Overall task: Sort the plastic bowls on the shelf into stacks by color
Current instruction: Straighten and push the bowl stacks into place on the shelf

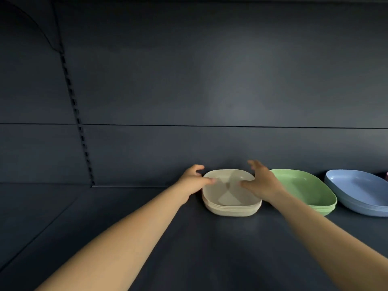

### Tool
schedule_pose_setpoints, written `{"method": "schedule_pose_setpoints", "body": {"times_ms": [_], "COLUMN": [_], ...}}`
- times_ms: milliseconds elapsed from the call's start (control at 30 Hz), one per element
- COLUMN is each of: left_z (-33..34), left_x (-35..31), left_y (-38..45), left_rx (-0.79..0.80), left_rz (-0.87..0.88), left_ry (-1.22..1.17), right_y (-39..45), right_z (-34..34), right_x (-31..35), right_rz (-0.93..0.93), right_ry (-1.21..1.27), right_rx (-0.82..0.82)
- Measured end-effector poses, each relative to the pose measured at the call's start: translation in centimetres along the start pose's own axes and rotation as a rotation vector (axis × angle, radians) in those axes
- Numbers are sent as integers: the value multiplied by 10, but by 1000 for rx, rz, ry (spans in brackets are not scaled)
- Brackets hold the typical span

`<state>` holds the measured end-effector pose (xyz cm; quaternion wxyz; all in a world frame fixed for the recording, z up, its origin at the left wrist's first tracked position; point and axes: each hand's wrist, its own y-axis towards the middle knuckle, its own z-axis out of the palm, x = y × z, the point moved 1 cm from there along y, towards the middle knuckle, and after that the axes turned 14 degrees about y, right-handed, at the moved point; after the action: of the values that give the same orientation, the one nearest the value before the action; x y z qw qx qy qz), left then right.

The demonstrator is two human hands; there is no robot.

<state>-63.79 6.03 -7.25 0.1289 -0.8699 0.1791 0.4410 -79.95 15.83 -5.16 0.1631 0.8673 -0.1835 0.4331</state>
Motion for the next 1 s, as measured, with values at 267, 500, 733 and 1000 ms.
{"method": "schedule_pose_setpoints", "body": {"times_ms": [267, 500, 733, 1000], "left_z": [-130, -266, -394, -533], "left_x": [22, 95, 204, 309], "left_y": [-71, -163, -261, -324], "left_rx": [6, -127, -209, -317], "left_rz": [203, 181, 61, -115], "left_ry": [734, 1185, 1203, 1185], "right_y": [-44, -119, -199, -241], "right_z": [42, 154, 284, 418], "right_x": [96, 204, 302, 408], "right_rz": [-327, -467, -574, -710], "right_ry": [-550, -666, -579, -549], "right_rx": [54, 112, 151, 246]}}
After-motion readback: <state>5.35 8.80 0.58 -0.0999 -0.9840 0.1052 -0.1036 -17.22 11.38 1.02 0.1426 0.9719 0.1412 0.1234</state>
